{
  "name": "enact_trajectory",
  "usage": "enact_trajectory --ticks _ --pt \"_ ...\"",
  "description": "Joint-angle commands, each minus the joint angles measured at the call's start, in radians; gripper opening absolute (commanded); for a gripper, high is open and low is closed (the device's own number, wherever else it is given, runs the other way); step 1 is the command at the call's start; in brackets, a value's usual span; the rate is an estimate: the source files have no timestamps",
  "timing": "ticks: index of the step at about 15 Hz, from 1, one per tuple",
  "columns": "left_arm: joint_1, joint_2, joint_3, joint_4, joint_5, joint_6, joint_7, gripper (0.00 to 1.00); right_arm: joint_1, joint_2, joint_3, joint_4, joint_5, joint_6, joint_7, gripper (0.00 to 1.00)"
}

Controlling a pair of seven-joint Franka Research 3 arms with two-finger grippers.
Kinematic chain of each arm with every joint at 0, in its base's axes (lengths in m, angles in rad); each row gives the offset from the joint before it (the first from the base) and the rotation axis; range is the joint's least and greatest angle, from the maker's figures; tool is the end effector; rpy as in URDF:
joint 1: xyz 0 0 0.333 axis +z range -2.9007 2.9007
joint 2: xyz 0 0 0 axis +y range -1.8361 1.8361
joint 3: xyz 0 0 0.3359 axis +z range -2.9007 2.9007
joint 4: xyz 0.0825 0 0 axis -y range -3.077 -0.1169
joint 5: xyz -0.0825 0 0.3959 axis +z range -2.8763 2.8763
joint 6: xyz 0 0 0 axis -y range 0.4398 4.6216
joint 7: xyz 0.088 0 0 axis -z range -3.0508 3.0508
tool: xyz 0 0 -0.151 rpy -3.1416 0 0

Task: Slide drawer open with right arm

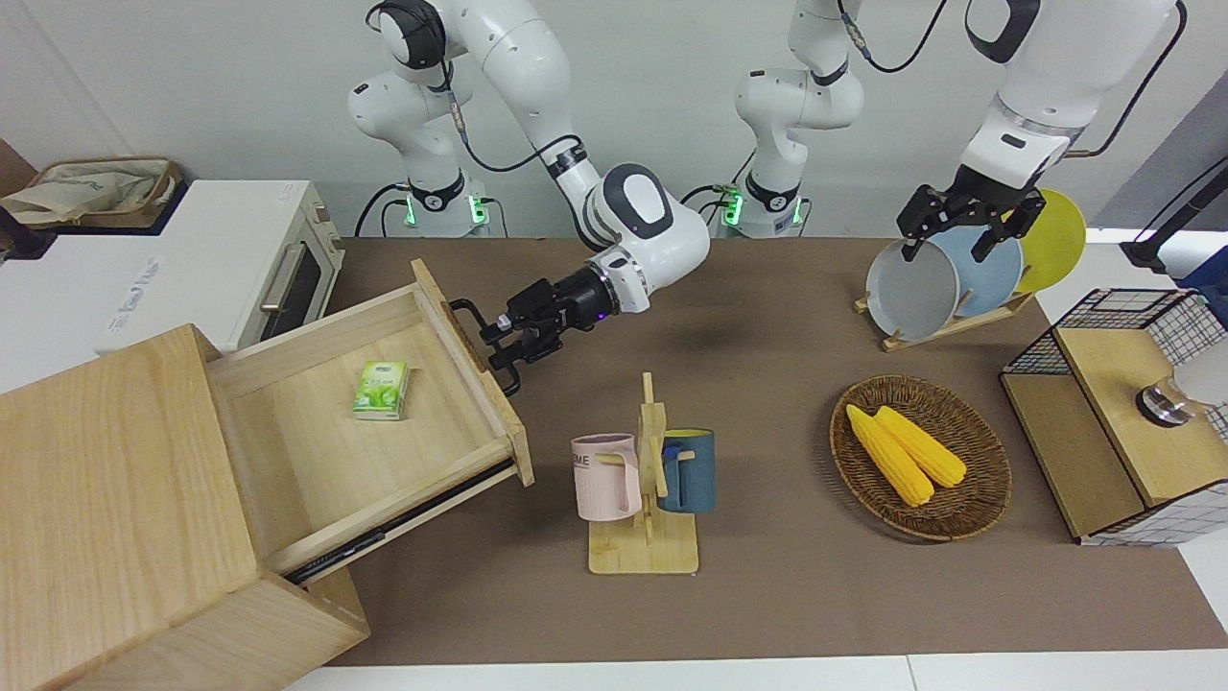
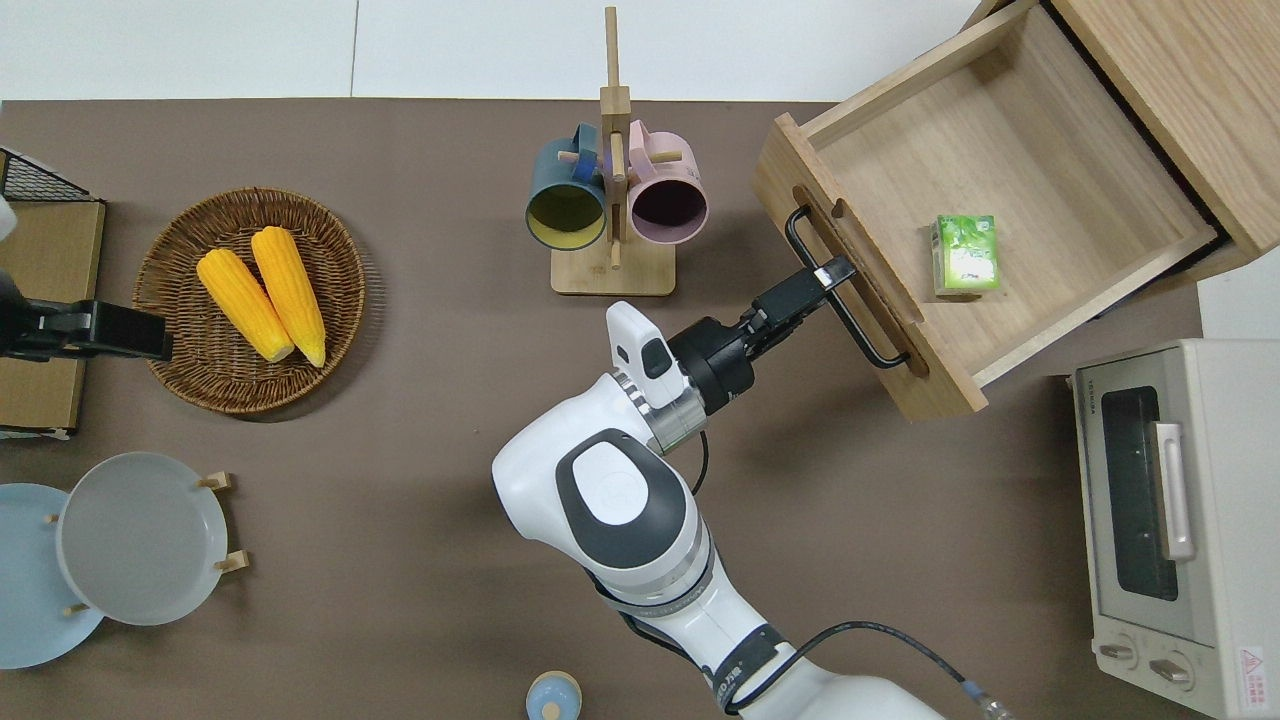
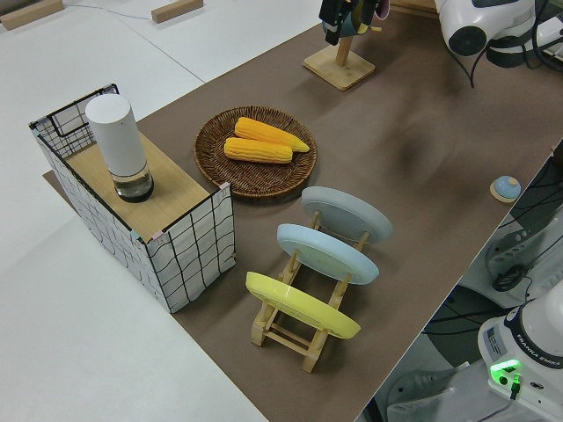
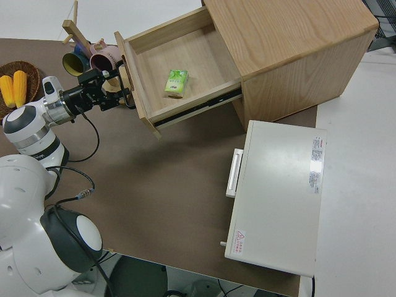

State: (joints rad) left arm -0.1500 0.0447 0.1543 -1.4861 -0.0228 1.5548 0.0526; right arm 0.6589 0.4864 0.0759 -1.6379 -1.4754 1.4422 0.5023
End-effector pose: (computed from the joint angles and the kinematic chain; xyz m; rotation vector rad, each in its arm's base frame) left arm 0.5812 -0.0030 0.6146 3.1252 -0.0769 0.0390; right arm 0.6014 0.3163 0.3998 1.5527 0.5053 0.3877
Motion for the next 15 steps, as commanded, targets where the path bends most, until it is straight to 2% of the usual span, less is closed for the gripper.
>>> enact_trajectory --ticks 1,3,7,12,15 --pt "-0.017 0.012 0.016 0.02 0.014 0.001 0.006 1.0 0.005 0.006 0.001 0.009 0.012 0.0 0.022 0.987" --pt "-0.017 0.012 0.016 0.02 0.014 0.001 0.006 1.0 0.008 0.003 0.004 0.012 0.02 -0.003 0.022 0.987" --pt "-0.017 0.012 0.016 0.02 0.015 0.001 0.006 1.0 0.028 -0.002 0.004 0.099 0.134 -0.002 0.019 0.987" --pt "-0.017 0.012 0.016 0.02 0.014 0.001 0.006 1.0 0.051 -0.02 0.005 0.225 0.346 -0.014 0.019 0.987" --pt "-0.017 0.012 0.016 0.02 0.015 0.001 0.006 1.0 0.042 -0.074 0.005 0.26 0.492 -0.013 0.021 0.987"
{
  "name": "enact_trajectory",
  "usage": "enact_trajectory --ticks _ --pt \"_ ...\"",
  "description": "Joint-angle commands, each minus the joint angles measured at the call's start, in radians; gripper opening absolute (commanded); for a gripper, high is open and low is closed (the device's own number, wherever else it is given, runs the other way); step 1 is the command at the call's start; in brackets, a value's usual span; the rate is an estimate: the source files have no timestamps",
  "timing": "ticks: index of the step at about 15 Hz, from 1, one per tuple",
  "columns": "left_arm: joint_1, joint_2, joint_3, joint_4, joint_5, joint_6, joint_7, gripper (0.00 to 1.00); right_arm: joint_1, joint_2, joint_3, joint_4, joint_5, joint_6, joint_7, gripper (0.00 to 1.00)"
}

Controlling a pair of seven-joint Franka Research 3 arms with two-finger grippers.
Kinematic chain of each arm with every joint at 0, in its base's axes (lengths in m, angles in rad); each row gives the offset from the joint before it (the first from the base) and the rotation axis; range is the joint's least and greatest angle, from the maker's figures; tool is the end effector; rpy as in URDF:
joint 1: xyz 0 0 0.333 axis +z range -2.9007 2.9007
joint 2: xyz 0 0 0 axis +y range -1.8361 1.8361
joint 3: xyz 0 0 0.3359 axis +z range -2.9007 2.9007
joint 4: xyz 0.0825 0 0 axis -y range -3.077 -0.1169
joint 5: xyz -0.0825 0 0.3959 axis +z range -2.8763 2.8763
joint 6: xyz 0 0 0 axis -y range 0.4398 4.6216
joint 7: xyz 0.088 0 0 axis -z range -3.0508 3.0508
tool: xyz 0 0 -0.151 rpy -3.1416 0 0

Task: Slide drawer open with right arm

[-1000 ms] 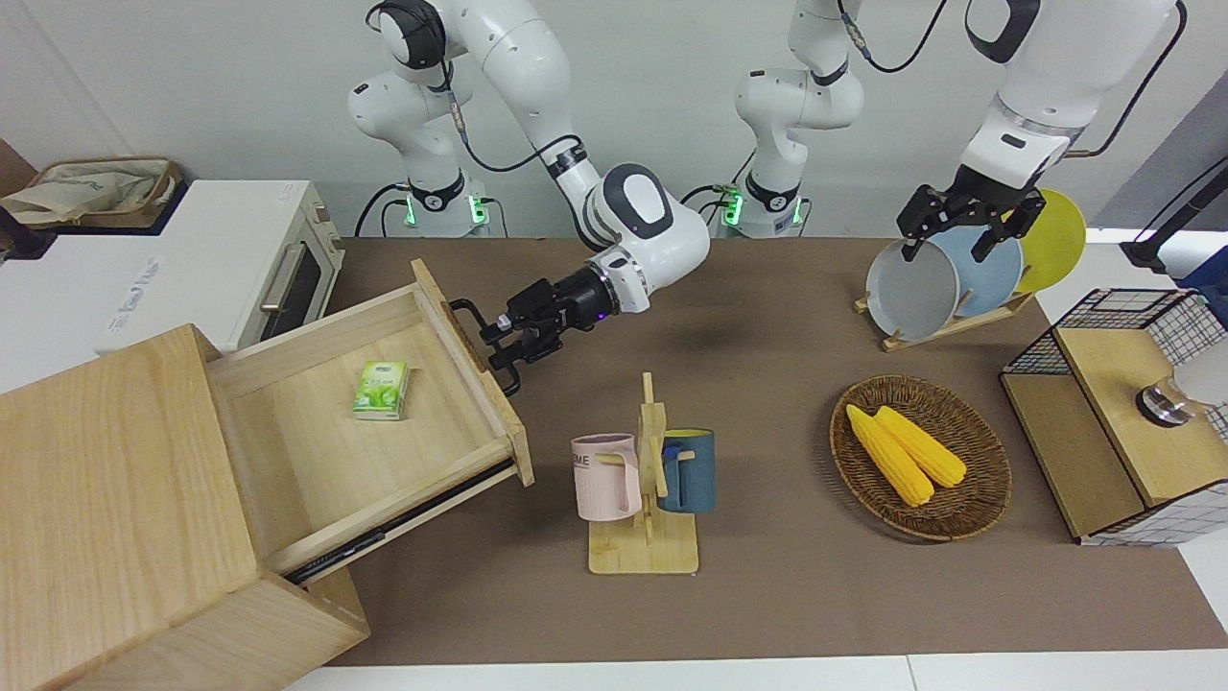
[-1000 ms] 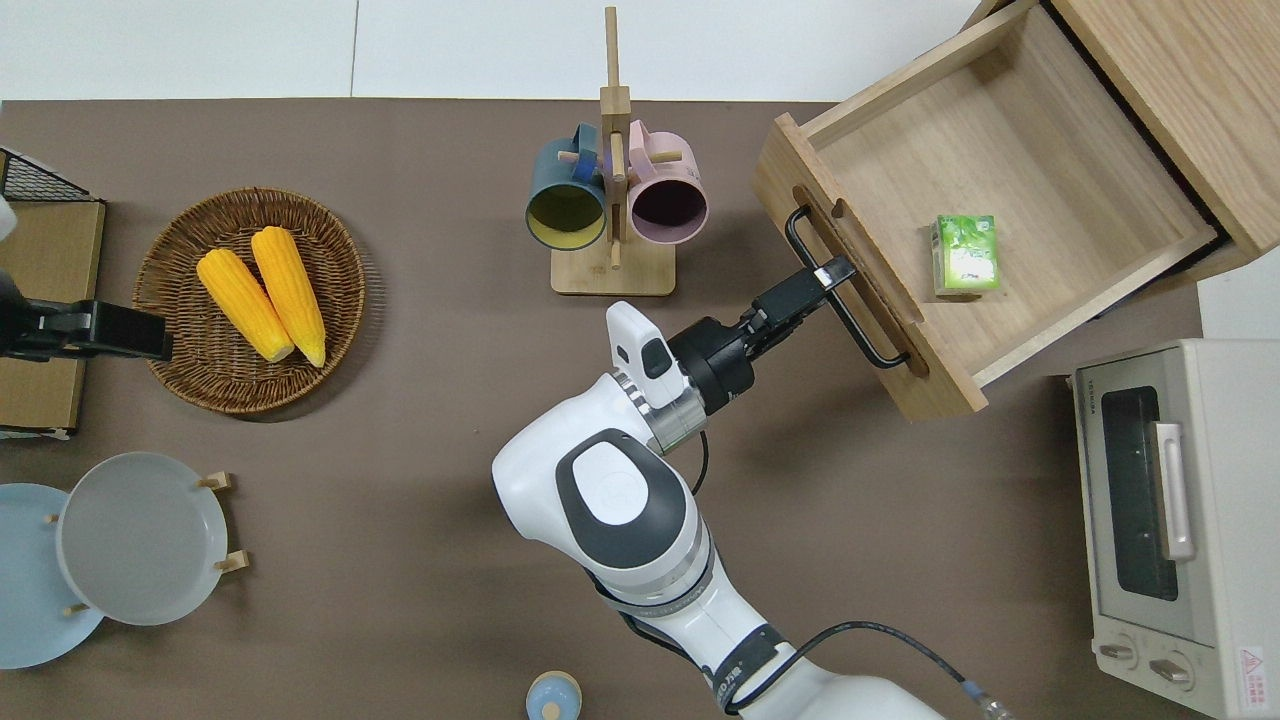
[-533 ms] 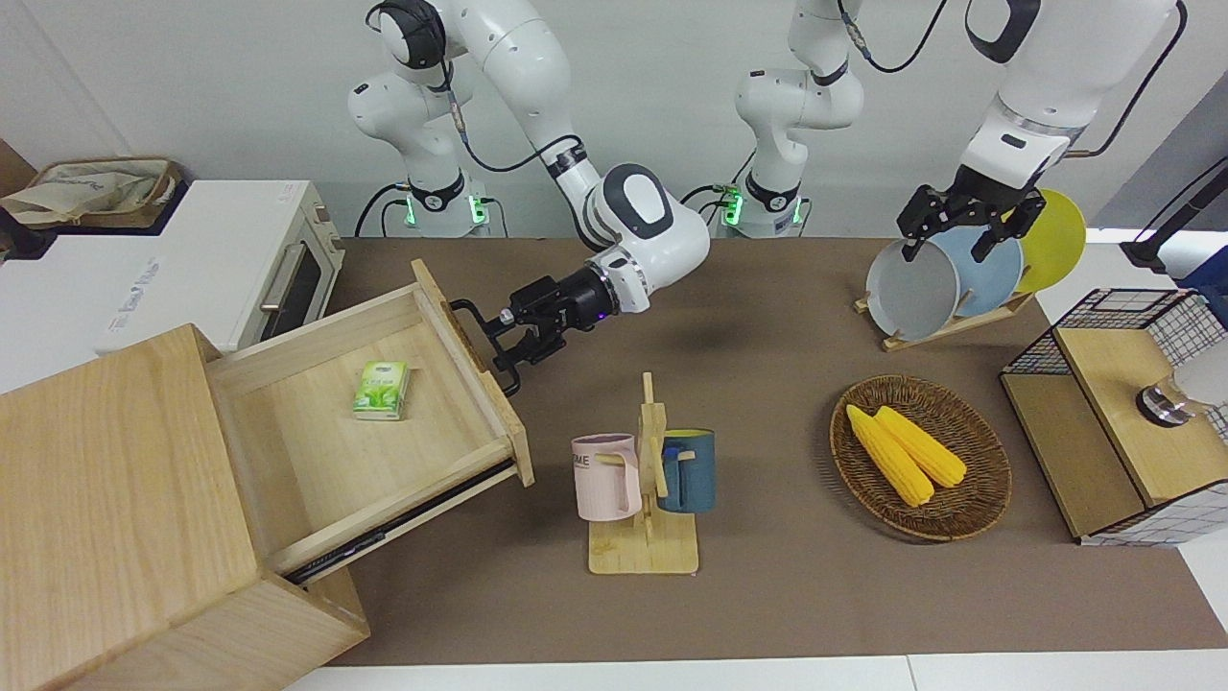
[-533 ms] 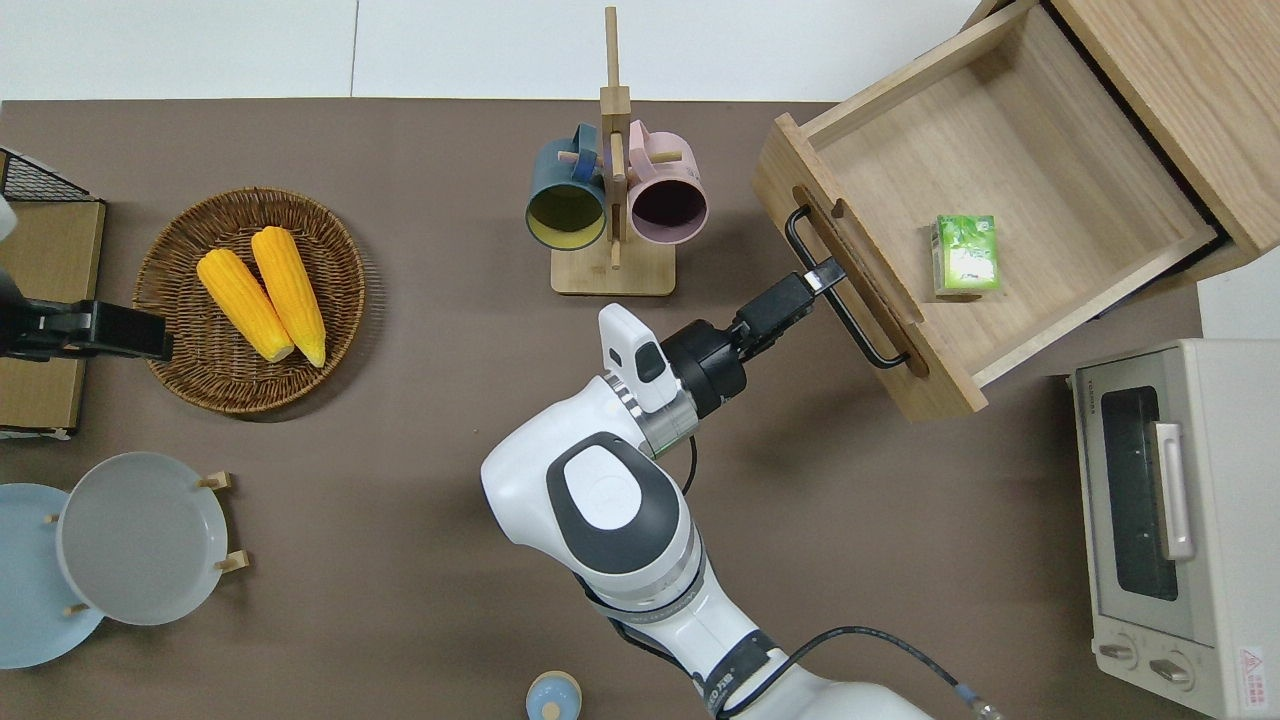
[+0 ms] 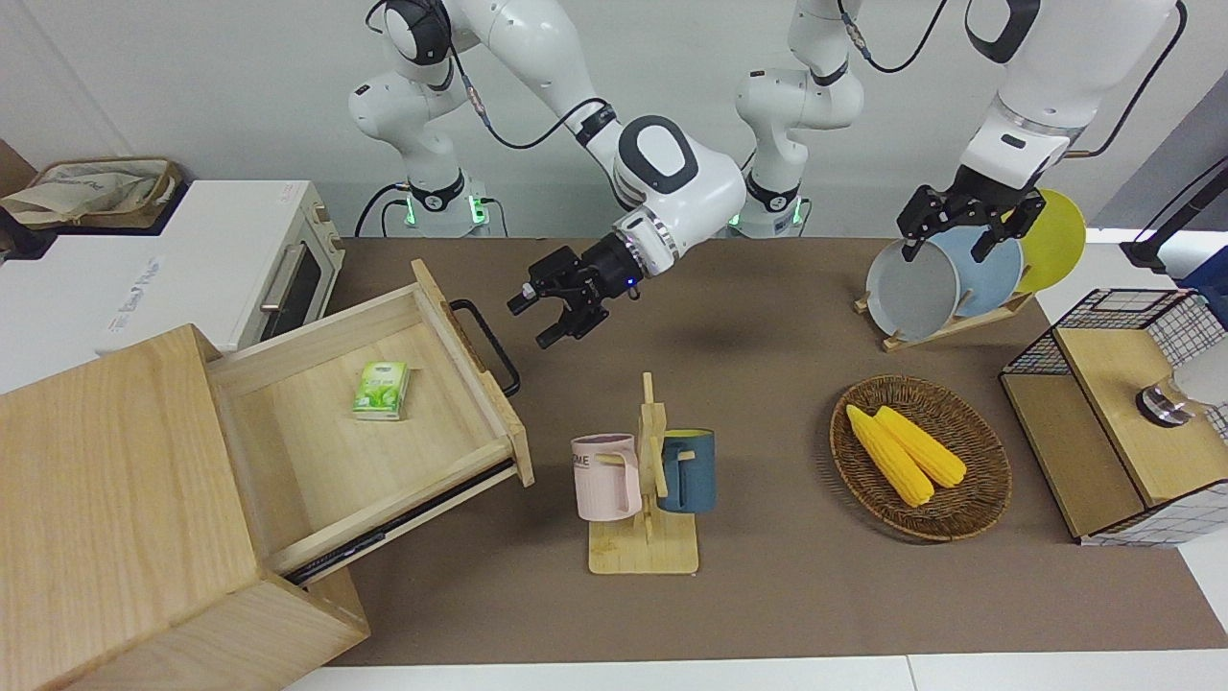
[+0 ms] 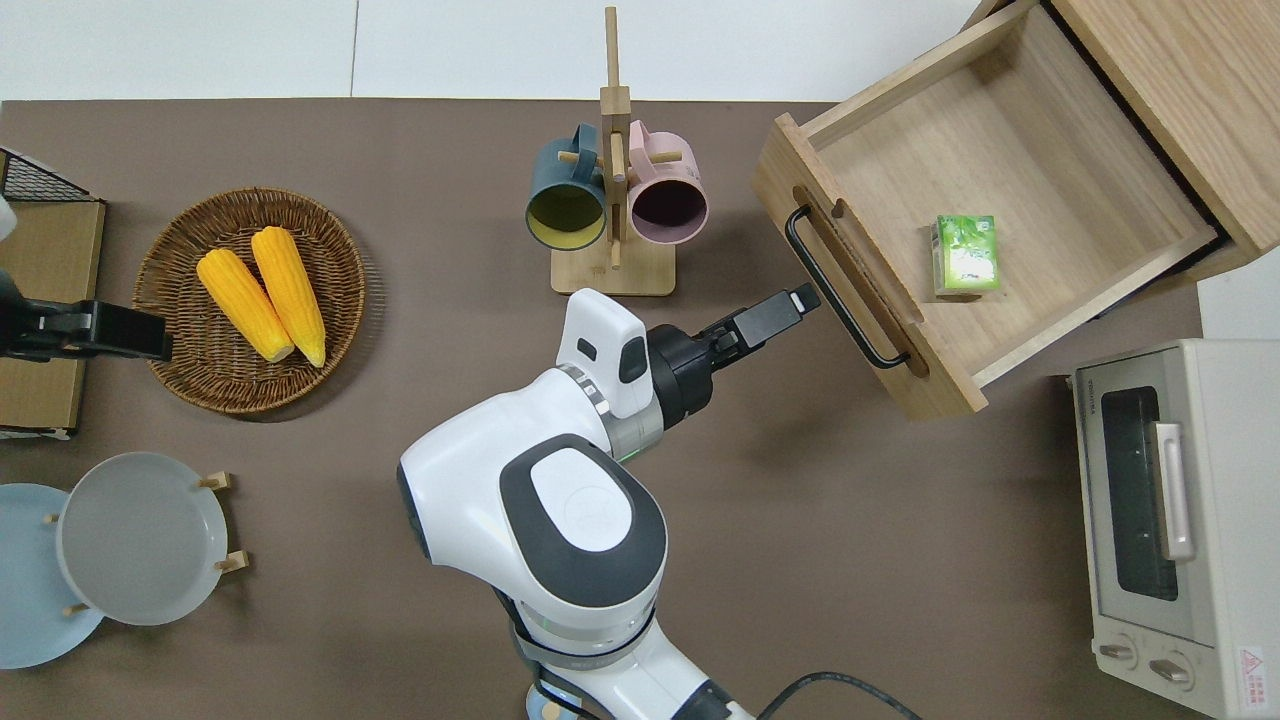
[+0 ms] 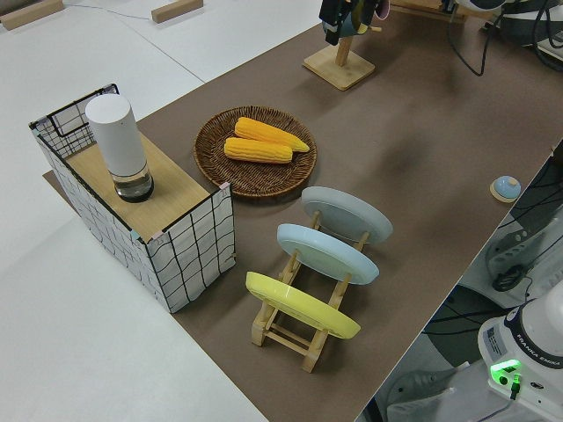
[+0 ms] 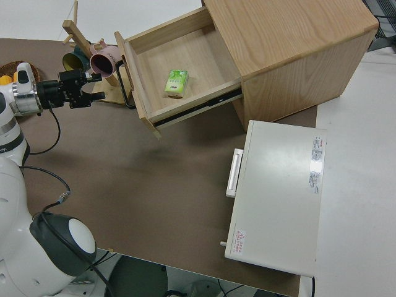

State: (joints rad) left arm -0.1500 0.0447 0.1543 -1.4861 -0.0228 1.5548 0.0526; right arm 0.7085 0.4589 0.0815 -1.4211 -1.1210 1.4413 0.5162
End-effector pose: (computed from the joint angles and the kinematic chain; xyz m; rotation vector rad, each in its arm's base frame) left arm 0.5812 -0.0030 0.6146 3.1252 -0.0769 0.0390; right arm 0.5798 0.3642 0.4639 1.9708 0.3856 0.3960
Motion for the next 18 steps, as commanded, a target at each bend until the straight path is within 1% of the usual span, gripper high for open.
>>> enact_trajectory --ticks 1,2,3,5,8,11,14,15,17,18 --pt "-0.017 0.012 0.016 0.02 0.015 0.001 0.006 1.0 -0.014 -0.066 0.0 0.062 0.192 -0.012 0.007 0.987" --pt "-0.017 0.012 0.016 0.02 0.015 0.001 0.006 1.0 -0.02 -0.083 -0.002 0.076 0.251 -0.013 0.007 0.987" --pt "-0.017 0.012 0.016 0.02 0.015 0.001 0.006 1.0 -0.041 -0.109 -0.002 0.08 0.307 -0.01 0.007 0.987" --pt "-0.017 0.012 0.016 0.02 0.015 0.001 0.006 1.0 -0.084 -0.161 -0.003 0.08 0.421 -0.004 0.007 0.987" --pt "-0.017 0.012 0.016 0.02 0.014 0.001 0.006 1.0 -0.184 -0.227 -0.005 0.079 0.597 -0.002 0.004 0.987" --pt "-0.017 0.012 0.016 0.02 0.014 0.001 0.006 1.0 -0.292 -0.279 -0.005 0.076 0.755 -0.001 -0.013 0.987" --pt "-0.017 0.012 0.016 0.02 0.014 0.001 0.006 1.0 -0.395 -0.316 -0.011 0.067 0.881 -0.002 -0.085 0.987" --pt "-0.017 0.012 0.016 0.02 0.014 0.001 0.006 1.0 -0.437 -0.325 -0.012 0.059 0.912 -0.002 -0.117 0.987" --pt "-0.017 0.012 0.016 0.02 0.014 0.001 0.006 1.0 -0.5 -0.335 -0.015 0.044 0.96 -0.002 -0.195 0.987" --pt "-0.017 0.012 0.016 0.02 0.015 0.001 0.006 1.0 -0.535 -0.342 -0.014 0.03 0.987 -0.001 -0.234 0.987"
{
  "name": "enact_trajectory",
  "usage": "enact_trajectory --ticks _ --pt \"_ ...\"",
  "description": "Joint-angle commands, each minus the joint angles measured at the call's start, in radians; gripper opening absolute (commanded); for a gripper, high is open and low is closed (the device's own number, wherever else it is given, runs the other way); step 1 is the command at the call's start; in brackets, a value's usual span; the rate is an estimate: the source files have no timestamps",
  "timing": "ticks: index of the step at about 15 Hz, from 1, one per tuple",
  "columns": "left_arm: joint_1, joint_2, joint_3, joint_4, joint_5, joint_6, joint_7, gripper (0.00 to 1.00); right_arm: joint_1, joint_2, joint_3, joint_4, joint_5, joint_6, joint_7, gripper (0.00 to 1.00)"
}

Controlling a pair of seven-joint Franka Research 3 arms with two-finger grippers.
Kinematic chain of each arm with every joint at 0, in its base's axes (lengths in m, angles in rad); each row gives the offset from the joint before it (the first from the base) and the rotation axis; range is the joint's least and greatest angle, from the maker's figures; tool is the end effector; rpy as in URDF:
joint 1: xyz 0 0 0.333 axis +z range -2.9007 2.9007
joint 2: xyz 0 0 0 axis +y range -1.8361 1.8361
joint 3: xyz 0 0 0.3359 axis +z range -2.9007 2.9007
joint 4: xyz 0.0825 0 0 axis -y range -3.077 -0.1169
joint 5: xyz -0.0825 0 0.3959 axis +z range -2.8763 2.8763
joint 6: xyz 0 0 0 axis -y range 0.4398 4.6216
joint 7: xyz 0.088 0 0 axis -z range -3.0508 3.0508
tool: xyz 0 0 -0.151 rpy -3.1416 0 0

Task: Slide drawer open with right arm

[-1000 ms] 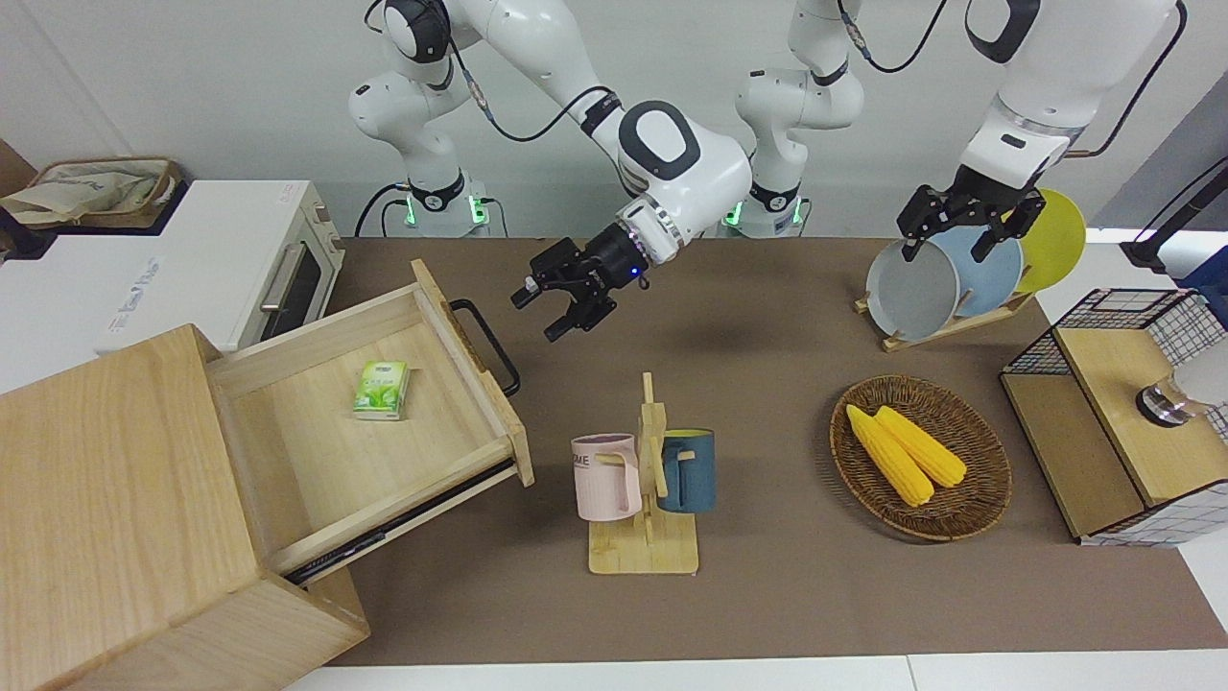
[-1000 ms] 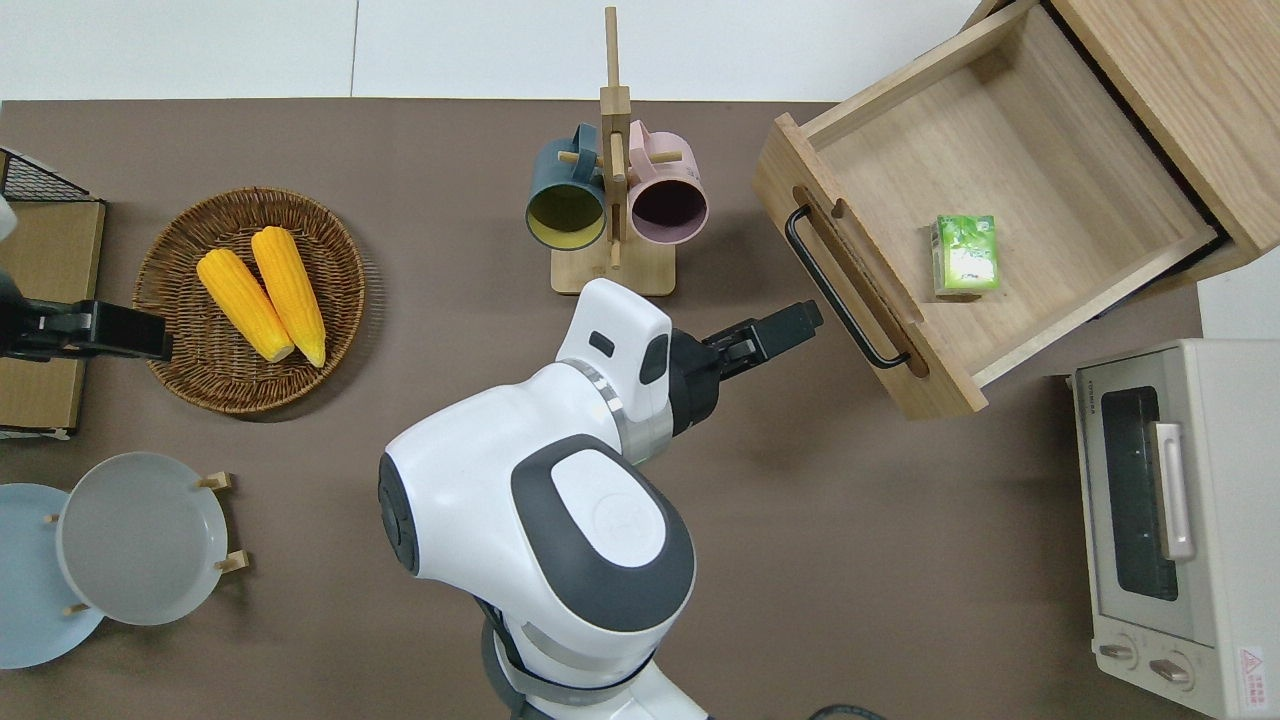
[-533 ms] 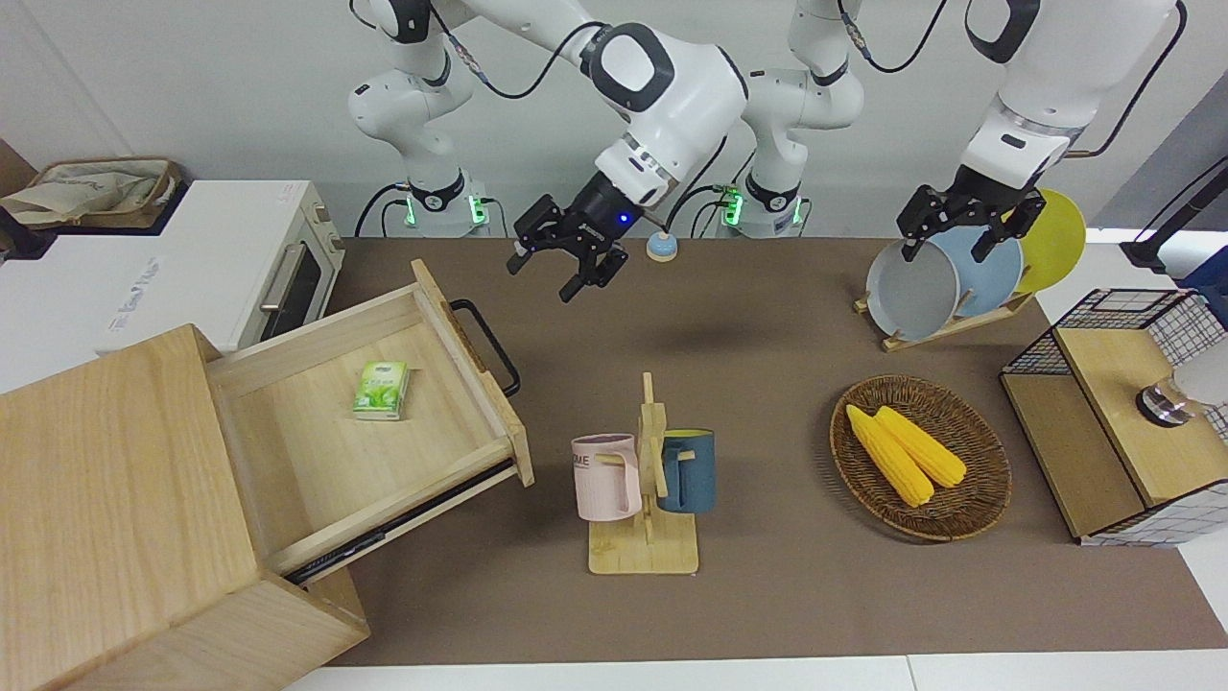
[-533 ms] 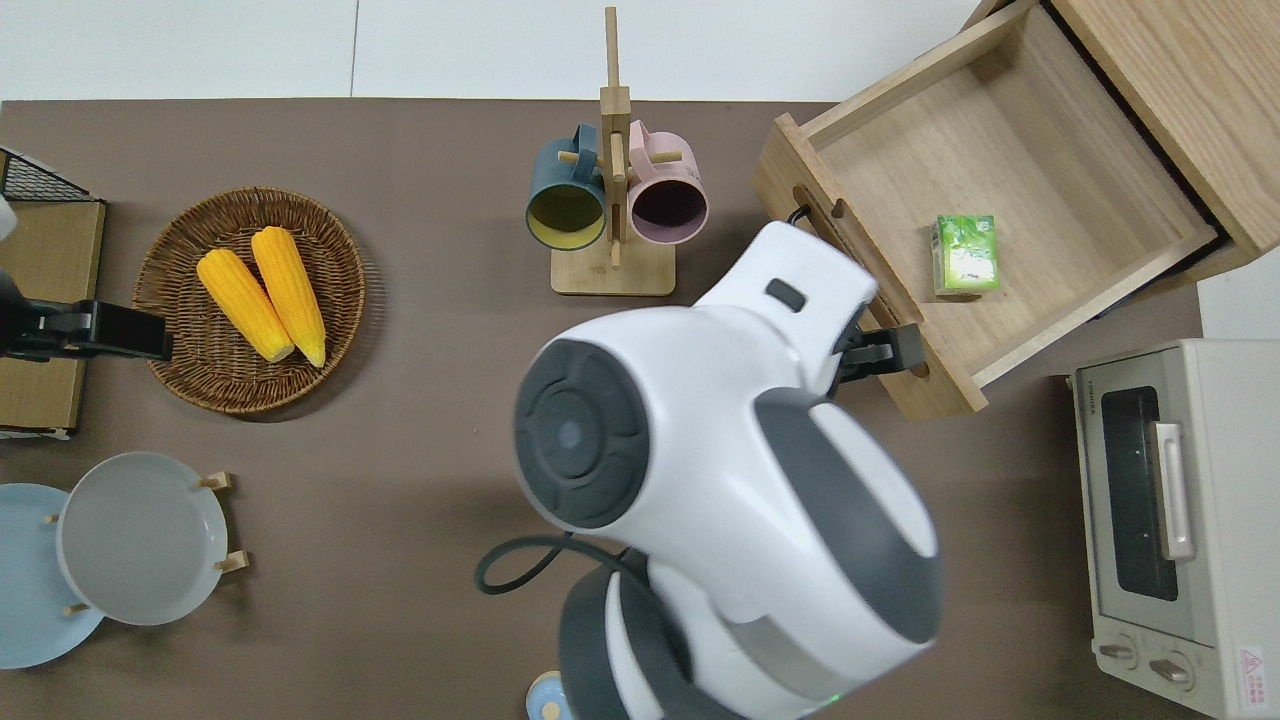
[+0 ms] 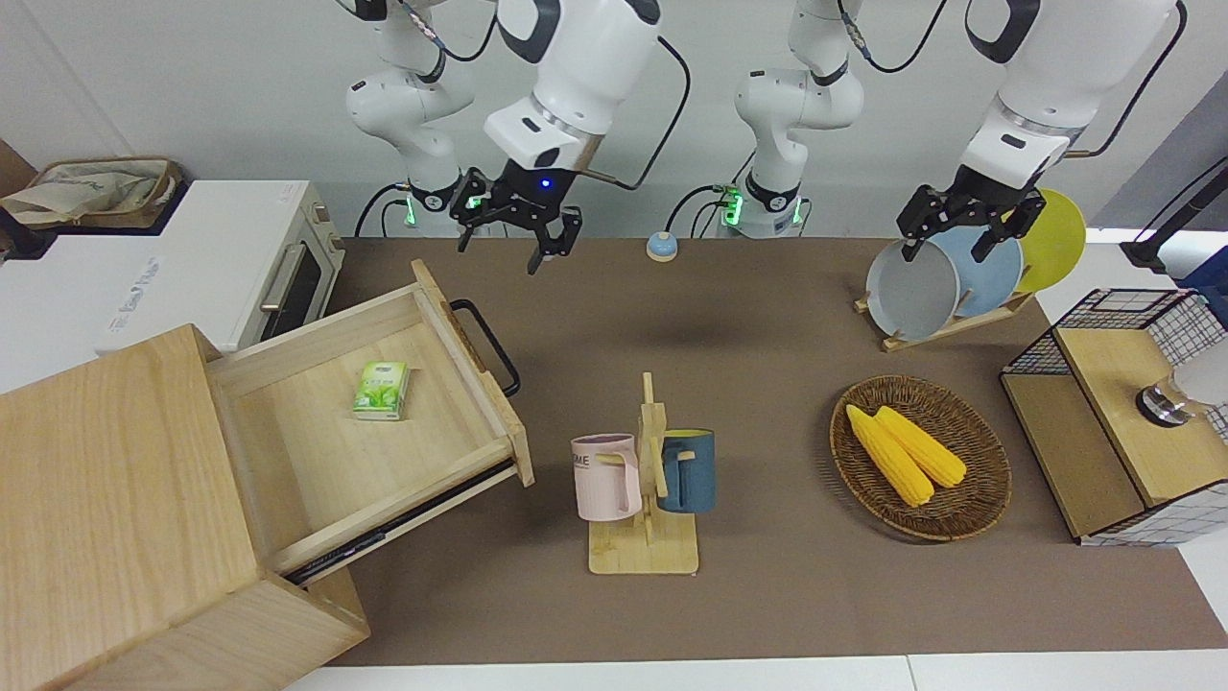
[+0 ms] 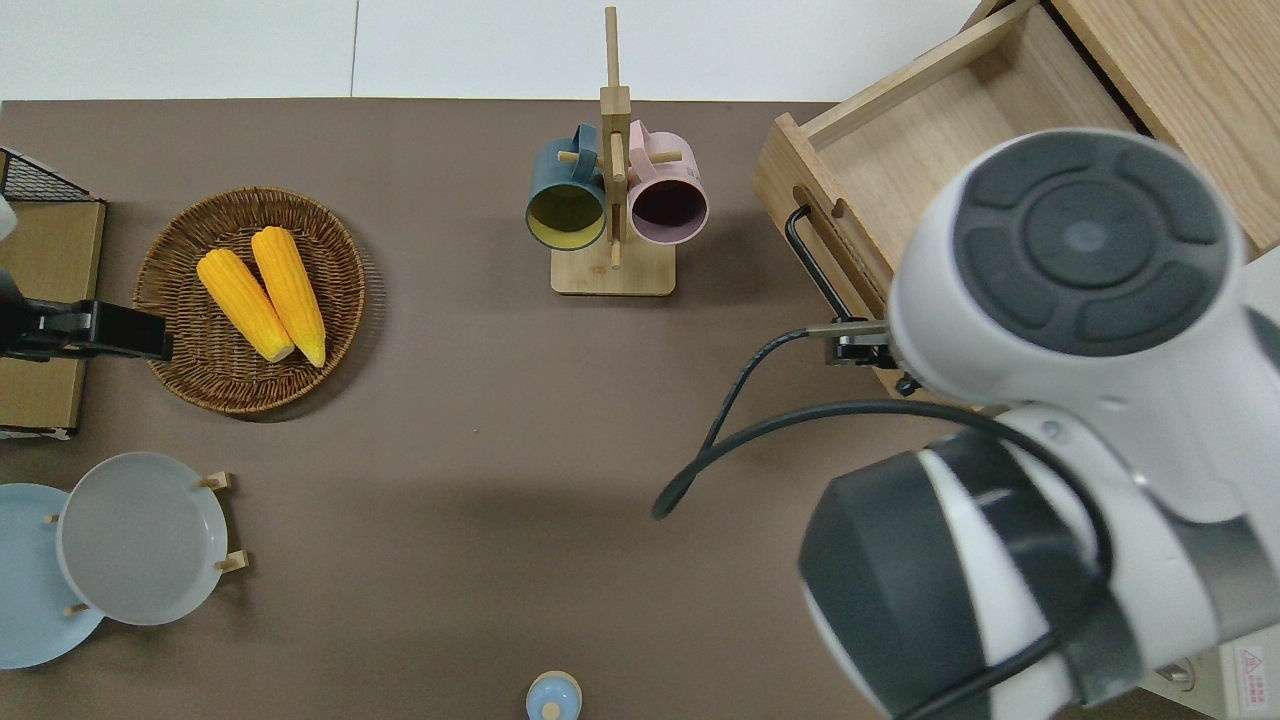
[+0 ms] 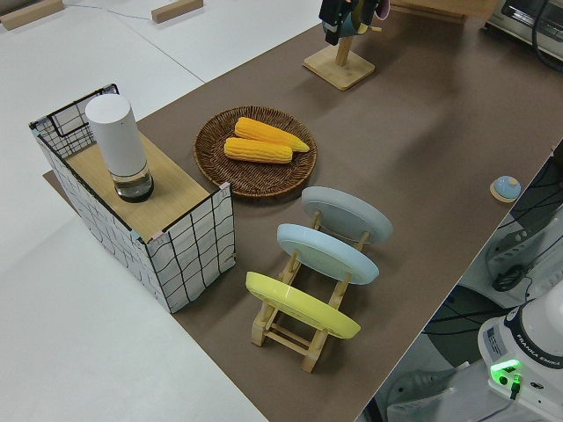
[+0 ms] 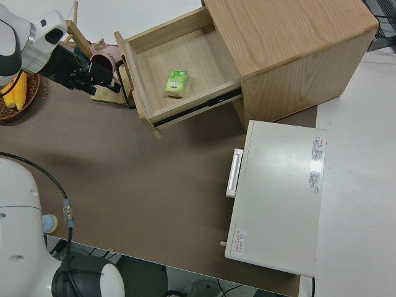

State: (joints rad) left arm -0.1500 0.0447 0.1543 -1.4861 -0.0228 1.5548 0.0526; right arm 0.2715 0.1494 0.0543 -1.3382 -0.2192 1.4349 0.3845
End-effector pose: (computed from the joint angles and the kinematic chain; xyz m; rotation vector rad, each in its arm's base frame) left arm 0.5812 -0.0030 0.6146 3.1252 -0.0769 0.0390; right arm 0.5794 0.1559 0.6163 2.9239 -0.1217 0.0350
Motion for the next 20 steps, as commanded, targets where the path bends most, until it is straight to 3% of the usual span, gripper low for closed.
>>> enact_trajectory --ticks 1,5,9,11,20 --pt "-0.017 0.012 0.016 0.02 0.015 0.001 0.006 1.0 -0.127 -0.033 0.012 -0.064 0.113 0.007 -0.131 0.987" --pt "-0.017 0.012 0.016 0.02 0.014 0.001 0.006 1.0 -0.196 -0.034 0.003 -0.098 0.136 0.025 -0.211 0.987" --pt "-0.017 0.012 0.016 0.02 0.014 0.001 0.006 1.0 -0.202 -0.042 -0.053 -0.142 0.17 0.08 -0.266 0.987" --pt "-0.017 0.012 0.016 0.02 0.015 0.001 0.006 1.0 -0.201 -0.045 -0.105 -0.15 0.262 0.096 -0.323 0.987" --pt "-0.017 0.012 0.016 0.02 0.014 0.001 0.006 1.0 -0.186 -0.04 -0.113 -0.145 0.222 0.105 -0.338 0.99"
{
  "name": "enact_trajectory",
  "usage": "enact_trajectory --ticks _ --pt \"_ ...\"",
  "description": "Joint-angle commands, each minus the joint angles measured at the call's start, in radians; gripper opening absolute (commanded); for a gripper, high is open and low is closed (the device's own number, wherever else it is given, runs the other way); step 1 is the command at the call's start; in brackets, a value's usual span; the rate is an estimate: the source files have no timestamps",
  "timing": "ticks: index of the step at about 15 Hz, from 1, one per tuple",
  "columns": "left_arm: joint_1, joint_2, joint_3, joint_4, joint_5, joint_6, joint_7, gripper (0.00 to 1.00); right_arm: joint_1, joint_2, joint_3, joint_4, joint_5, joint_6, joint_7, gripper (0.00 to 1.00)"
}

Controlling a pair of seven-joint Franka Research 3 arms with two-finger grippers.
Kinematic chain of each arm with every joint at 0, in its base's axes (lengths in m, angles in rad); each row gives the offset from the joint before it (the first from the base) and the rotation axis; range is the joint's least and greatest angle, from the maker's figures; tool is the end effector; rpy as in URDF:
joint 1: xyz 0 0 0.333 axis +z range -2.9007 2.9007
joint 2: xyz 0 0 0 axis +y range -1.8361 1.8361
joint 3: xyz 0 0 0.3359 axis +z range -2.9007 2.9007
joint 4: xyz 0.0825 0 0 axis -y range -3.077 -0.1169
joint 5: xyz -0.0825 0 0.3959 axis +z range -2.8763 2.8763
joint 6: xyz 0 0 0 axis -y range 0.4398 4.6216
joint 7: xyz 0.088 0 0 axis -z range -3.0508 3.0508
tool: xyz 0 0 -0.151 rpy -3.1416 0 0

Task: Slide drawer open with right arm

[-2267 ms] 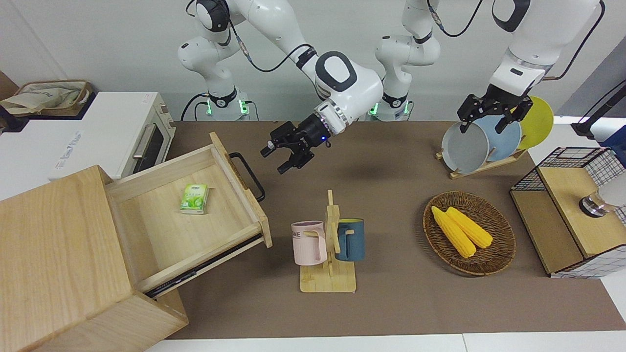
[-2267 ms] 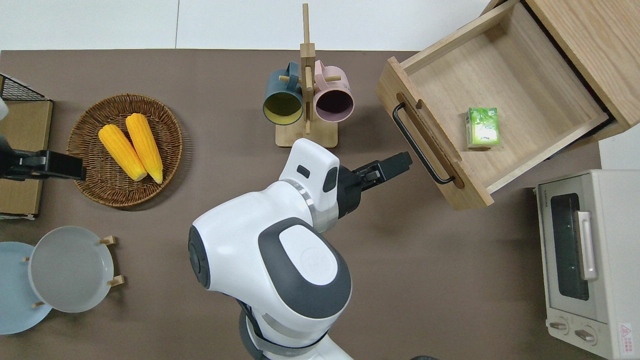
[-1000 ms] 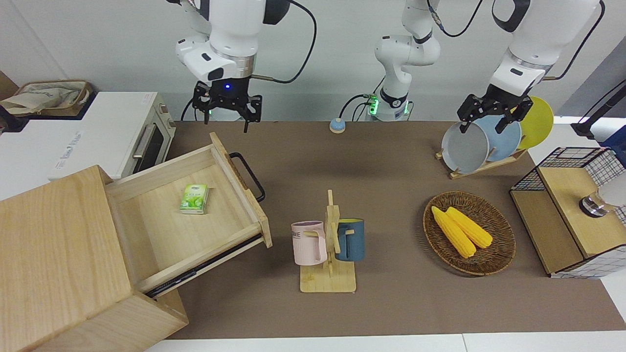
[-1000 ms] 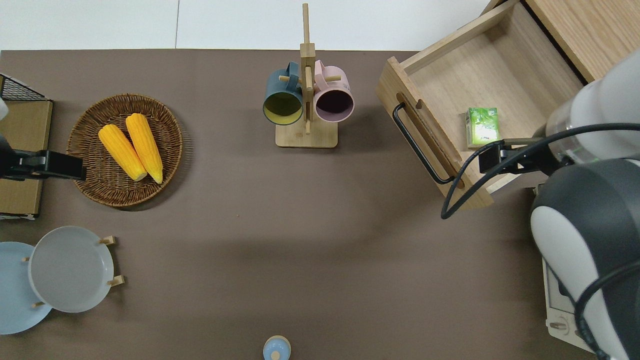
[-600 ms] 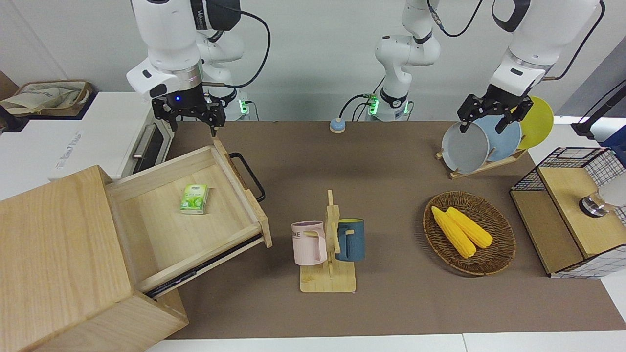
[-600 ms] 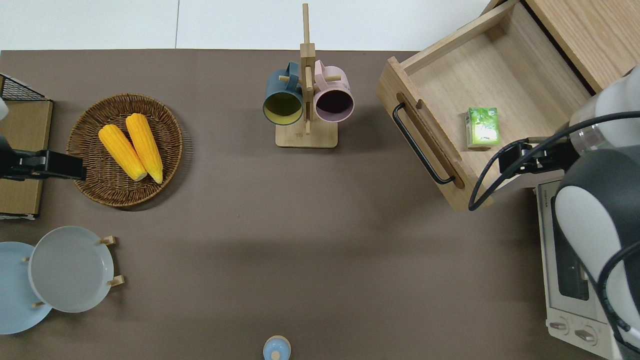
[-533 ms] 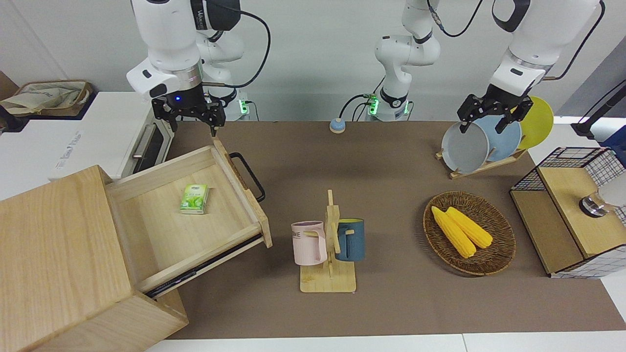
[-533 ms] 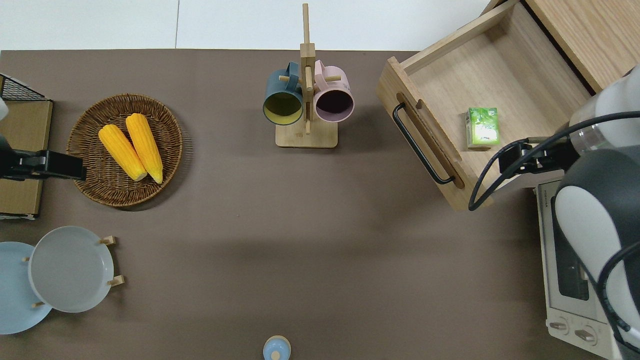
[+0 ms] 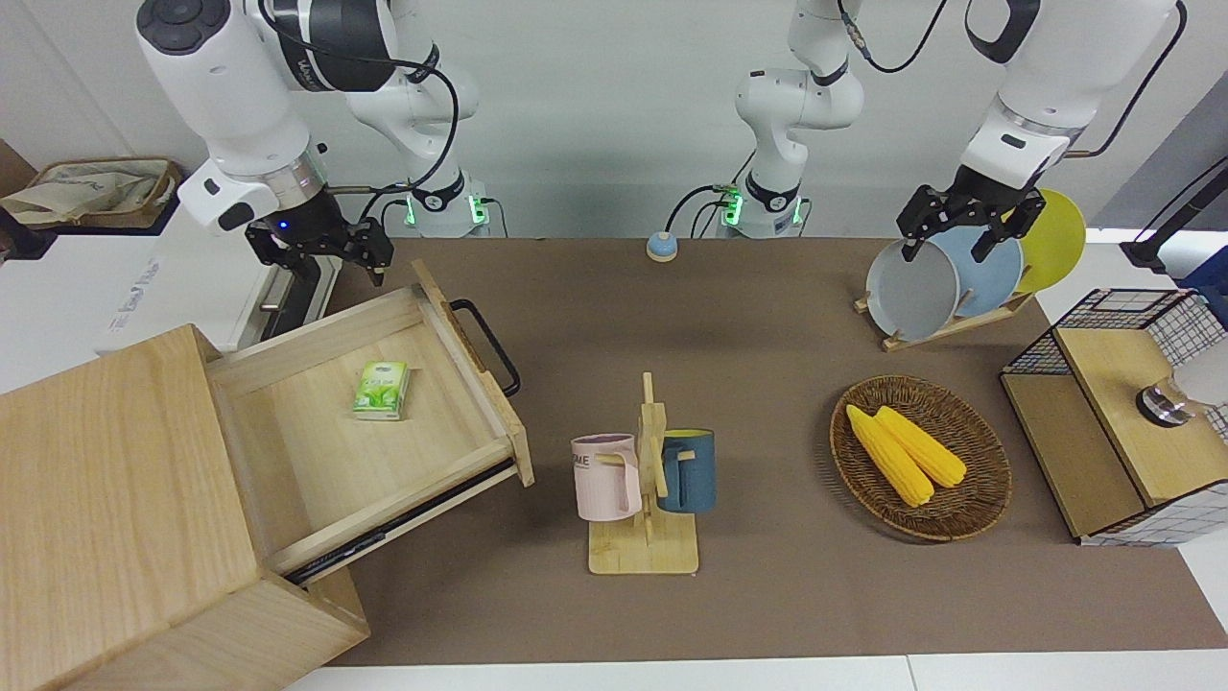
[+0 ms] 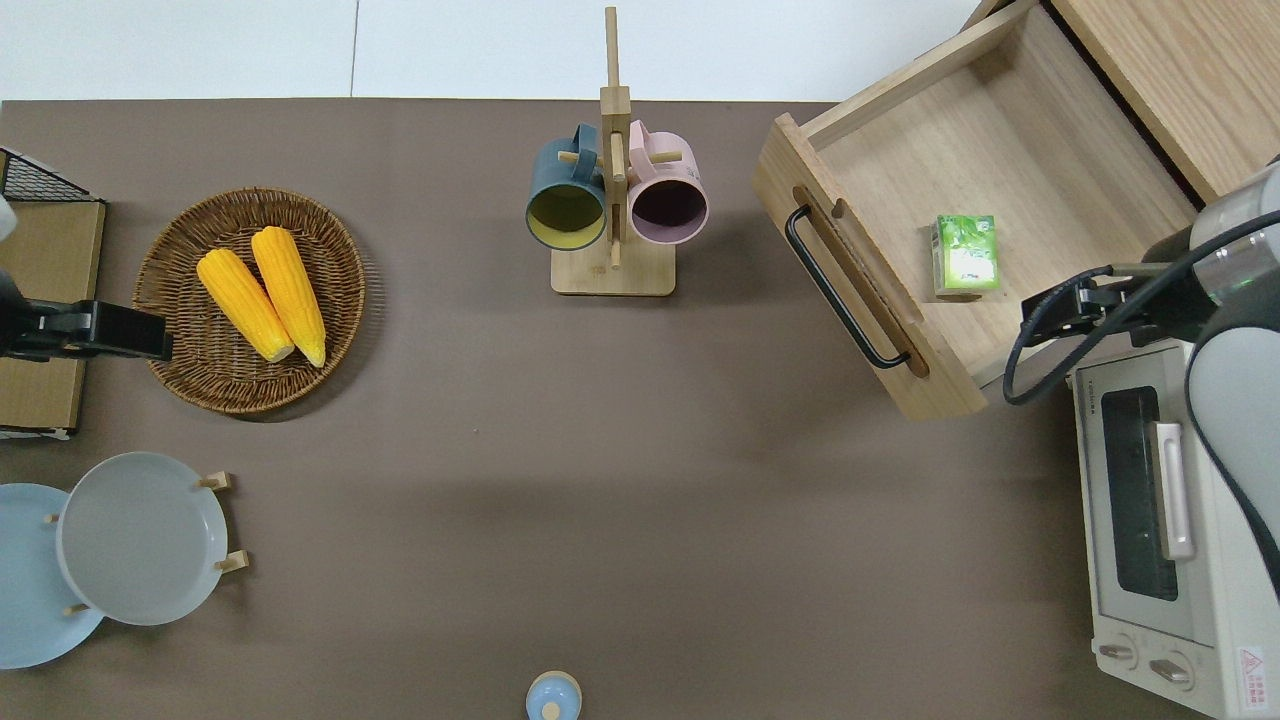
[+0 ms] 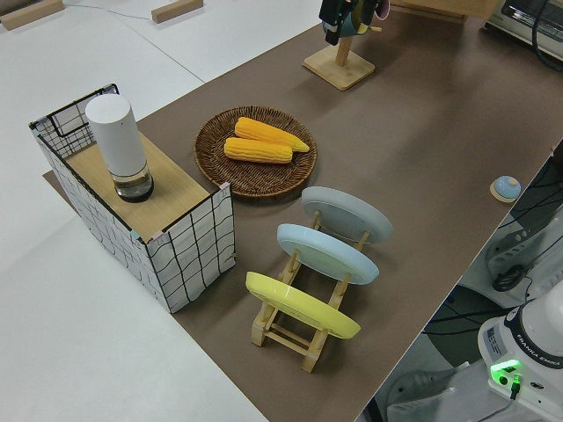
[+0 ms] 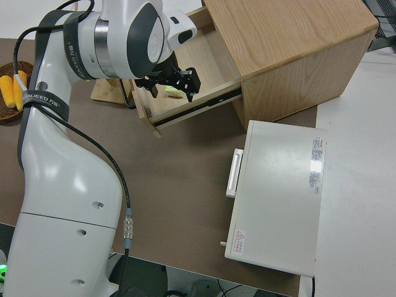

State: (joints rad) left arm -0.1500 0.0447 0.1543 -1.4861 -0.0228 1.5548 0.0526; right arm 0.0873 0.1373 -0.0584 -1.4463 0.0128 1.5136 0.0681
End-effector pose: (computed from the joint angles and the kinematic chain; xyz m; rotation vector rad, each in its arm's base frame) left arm 0.5812 -0.0030 0.6146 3.1252 -0.0769 0.0390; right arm 0.6014 0.0216 0.5752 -3.1377 0.0606 0.1098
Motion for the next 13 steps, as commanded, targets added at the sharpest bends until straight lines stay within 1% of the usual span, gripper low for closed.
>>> enact_trajectory --ticks 1,5,11,12,13 --pt "-0.017 0.012 0.016 0.02 0.014 0.001 0.006 1.0 -0.001 -0.028 0.0 -0.036 -0.011 0.026 -0.024 0.987" --pt "-0.017 0.012 0.016 0.02 0.014 0.001 0.006 1.0 -0.004 -0.028 0.002 -0.023 -0.01 0.022 -0.027 0.987" --pt "-0.017 0.012 0.016 0.02 0.015 0.001 0.006 1.0 -0.003 -0.028 0.002 -0.022 -0.011 0.023 -0.027 0.987" --pt "-0.017 0.012 0.016 0.02 0.014 0.001 0.006 1.0 -0.003 -0.028 0.003 -0.019 -0.016 0.023 -0.027 0.987" --pt "-0.017 0.012 0.016 0.02 0.015 0.001 0.006 1.0 -0.003 -0.027 0.003 -0.008 -0.016 0.023 -0.025 0.987"
